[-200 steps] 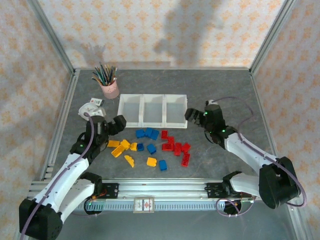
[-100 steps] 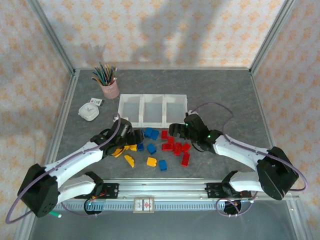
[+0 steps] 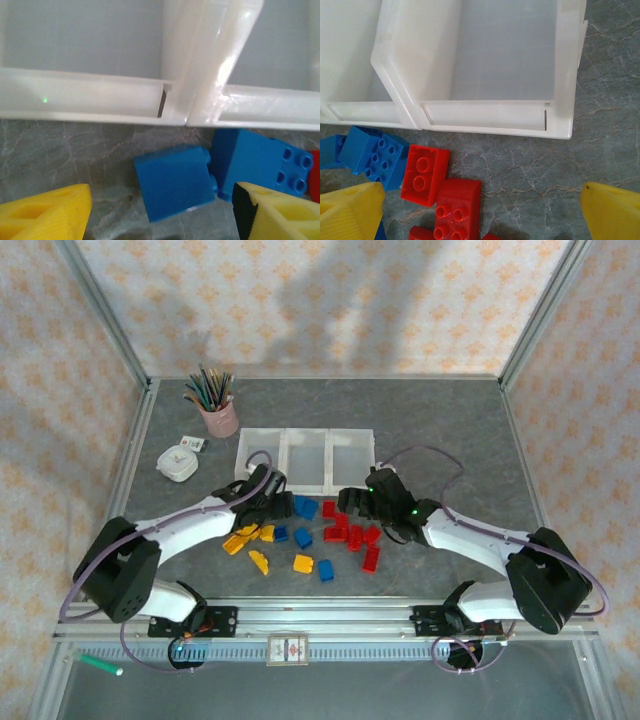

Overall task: Sort the legos into containers by color
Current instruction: Move the lego to the center of the table.

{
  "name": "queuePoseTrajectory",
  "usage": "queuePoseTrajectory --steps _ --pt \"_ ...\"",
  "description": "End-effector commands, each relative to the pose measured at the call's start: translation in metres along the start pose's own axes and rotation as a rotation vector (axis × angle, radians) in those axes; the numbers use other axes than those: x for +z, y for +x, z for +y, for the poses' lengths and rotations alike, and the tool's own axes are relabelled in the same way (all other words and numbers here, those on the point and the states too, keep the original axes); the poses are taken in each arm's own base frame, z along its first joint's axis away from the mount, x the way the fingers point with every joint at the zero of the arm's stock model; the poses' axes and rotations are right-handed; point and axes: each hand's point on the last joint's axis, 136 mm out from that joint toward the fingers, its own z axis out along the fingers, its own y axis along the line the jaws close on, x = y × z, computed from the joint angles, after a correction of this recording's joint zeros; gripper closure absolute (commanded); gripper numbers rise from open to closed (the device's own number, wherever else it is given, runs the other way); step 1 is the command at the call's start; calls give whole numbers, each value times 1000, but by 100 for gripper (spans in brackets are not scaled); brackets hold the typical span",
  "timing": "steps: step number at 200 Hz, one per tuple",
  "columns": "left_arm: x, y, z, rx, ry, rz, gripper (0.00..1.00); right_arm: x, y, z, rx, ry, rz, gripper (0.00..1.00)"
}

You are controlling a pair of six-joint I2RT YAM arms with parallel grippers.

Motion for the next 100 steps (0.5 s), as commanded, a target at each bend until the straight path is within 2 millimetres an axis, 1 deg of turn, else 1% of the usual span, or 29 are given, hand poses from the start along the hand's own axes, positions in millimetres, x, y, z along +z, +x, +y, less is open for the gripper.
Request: queuePoseTrajectory --steps 1,29,63,78,82,100 --pt "4 -18 -1 19 -57 -51 24 -1 -13 5 8 4 -46 0" --pt "13 -23 -2 11 -78 -59 24 -1 -12 4 9 2 -48 0" --pt "21 -18 7 21 -129 -43 24 0 -12 4 7 5 -50 0" --pt "21 -14 9 24 -133 -35 25 0 -13 4 8 8 -50 0" --pt "21 -13 11 -2 -140 -37 26 0 -13 4 7 8 -51 0" --pt "16 -11 21 -7 -168 -48 28 1 -13 5 7 6 -48 0"
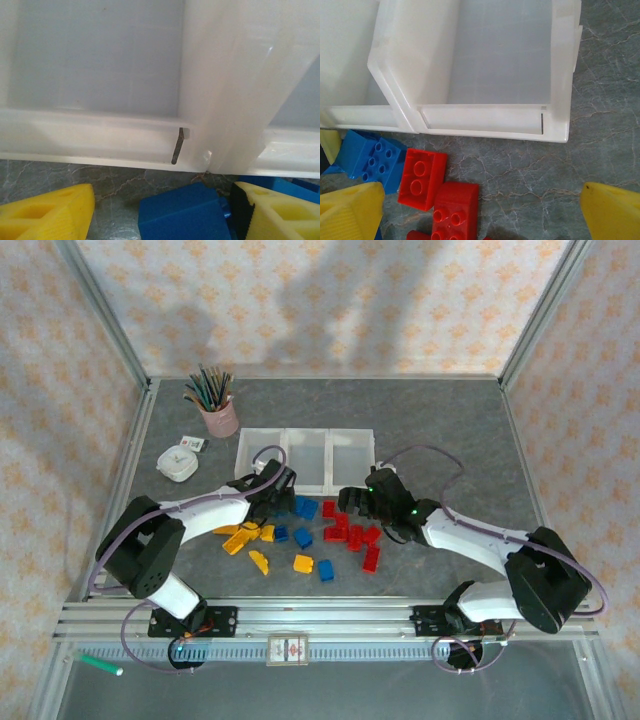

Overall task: Sort the legos into containers by color
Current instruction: Move the lego to the center of the table, then pick up the lego from the center of the table.

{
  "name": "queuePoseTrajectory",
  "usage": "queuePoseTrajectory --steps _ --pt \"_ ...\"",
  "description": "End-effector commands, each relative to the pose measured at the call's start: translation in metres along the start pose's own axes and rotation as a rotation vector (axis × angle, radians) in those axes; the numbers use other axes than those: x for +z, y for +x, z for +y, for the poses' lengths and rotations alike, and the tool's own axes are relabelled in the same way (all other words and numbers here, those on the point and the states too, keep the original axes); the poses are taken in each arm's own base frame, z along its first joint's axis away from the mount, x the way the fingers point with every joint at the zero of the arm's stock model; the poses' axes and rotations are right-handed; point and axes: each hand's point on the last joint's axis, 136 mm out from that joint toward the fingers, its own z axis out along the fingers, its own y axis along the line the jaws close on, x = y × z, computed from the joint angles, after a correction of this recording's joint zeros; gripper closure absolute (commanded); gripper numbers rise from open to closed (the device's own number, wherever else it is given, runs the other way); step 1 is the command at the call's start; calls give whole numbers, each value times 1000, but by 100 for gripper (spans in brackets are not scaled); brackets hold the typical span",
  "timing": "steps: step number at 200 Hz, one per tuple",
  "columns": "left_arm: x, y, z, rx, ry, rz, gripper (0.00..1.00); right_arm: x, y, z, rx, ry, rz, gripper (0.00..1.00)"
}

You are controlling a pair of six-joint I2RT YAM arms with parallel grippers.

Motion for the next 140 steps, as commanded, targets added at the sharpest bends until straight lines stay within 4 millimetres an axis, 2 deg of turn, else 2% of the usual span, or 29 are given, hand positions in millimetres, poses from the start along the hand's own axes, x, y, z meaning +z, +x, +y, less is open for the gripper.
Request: queuePoseTrajectory --steps 1,45,81,140 --pt "-5 -1 14 -16 -61 -32 28 -1 -12 6 8 -1 -41 0" --pt "-19 3 36 -18 -117 -32 31 -1 -14 10 13 -15 -38 0" --pt "-19 1 10 -11 7 -7 25 -2 -17 13 17 -20 -47 0" --pt "-4 5 -9 154 62 52 24 -4 -14 8 23 -7 -41 0"
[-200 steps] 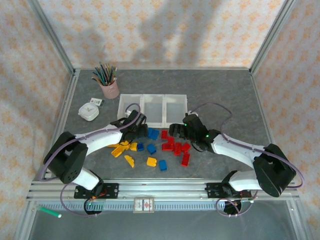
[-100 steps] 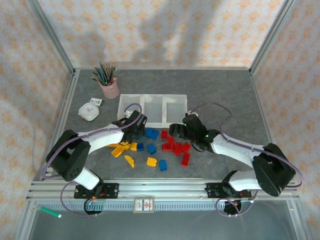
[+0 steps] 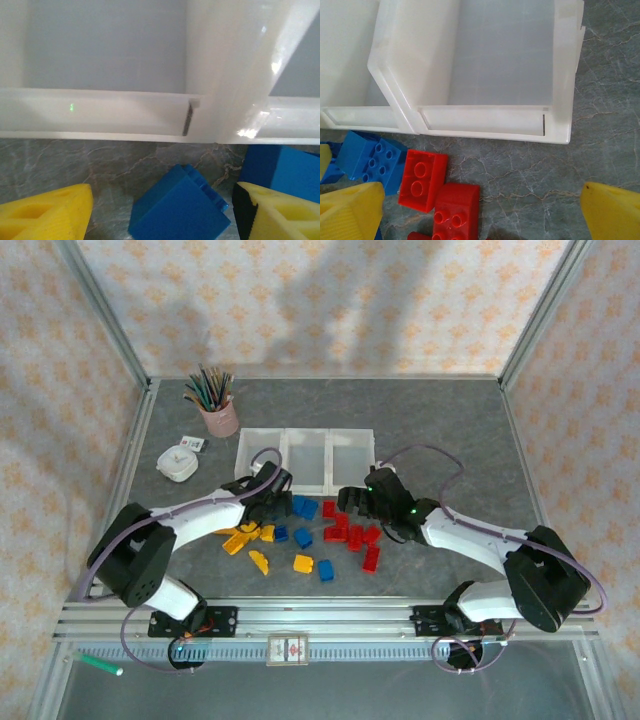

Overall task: Sort the legos into containers by color
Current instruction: Pick up the lego from the center of the table.

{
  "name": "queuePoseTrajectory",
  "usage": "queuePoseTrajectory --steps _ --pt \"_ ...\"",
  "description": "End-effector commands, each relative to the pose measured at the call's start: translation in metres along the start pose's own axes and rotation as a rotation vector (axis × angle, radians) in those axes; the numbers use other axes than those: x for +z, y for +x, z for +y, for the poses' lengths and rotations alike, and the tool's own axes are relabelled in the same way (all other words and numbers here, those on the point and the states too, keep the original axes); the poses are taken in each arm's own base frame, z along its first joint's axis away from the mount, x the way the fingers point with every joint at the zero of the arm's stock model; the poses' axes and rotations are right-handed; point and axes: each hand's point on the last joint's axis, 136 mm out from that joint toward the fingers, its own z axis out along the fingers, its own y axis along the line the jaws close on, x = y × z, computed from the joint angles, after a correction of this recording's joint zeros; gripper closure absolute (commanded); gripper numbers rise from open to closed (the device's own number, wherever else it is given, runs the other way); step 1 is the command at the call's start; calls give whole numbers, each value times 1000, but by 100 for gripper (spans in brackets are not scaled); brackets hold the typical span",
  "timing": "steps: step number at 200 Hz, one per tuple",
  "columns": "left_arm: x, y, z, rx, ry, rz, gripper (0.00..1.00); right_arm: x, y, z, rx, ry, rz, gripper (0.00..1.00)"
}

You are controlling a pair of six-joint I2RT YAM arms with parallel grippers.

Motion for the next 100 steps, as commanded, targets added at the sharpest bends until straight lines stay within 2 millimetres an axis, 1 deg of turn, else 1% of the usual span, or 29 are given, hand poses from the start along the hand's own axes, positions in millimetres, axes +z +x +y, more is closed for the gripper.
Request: queuePoseTrajectory --steps 1,19,32,63,84,100 --pt "4 -6 -12 82 42 16 24 -5 -13 7 20 -8 -42 0" --pt "8 -4 -12 107 37 31 26 -5 -12 6 25 -6 -41 0" --pt "10 -4 -16 120 53 32 29 -5 -11 5 26 -5 -41 0" --pt "15 -3 -19 153 50 53 30 -4 -11 5 28 0 -38 0" --pt "17 3 -24 170 78 83 34 -4 -10 4 28 5 -35 0" --pt "16 10 -23 178 78 100 36 -4 -11 3 30 9 -39 0"
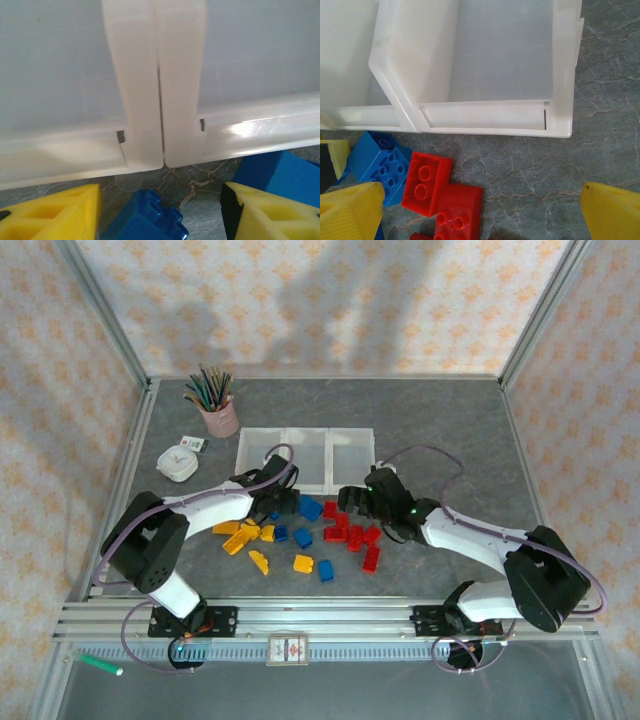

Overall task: Sort the legos into containers by color
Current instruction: Pick up the lego from the center of the table.

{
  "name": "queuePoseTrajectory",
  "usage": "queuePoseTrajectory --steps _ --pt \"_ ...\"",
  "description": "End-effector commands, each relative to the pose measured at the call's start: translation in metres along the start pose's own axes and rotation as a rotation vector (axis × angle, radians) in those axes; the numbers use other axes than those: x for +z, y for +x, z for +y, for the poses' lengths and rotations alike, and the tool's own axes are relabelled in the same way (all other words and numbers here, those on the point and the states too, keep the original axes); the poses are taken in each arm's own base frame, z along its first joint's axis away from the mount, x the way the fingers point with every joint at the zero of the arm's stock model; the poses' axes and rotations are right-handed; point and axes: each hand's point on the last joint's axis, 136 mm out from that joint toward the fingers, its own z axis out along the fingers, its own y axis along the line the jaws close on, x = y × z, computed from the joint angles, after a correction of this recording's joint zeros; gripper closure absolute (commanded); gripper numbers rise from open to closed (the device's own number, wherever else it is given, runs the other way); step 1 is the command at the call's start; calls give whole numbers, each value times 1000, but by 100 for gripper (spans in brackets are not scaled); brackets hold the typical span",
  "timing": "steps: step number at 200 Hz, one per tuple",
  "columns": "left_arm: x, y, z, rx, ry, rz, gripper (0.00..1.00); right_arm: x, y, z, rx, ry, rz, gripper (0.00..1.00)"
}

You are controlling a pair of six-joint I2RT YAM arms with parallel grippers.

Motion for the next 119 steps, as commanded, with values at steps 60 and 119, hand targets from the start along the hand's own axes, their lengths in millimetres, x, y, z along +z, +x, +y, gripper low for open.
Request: queuePoseTrajectory --steps 60,119 --pt "1 31 16 64 -97 101 44 -4 -11 4 19 11 -36 0" --pt "4 34 17 74 -100 101 57 -3 -11 3 22 18 -36 0"
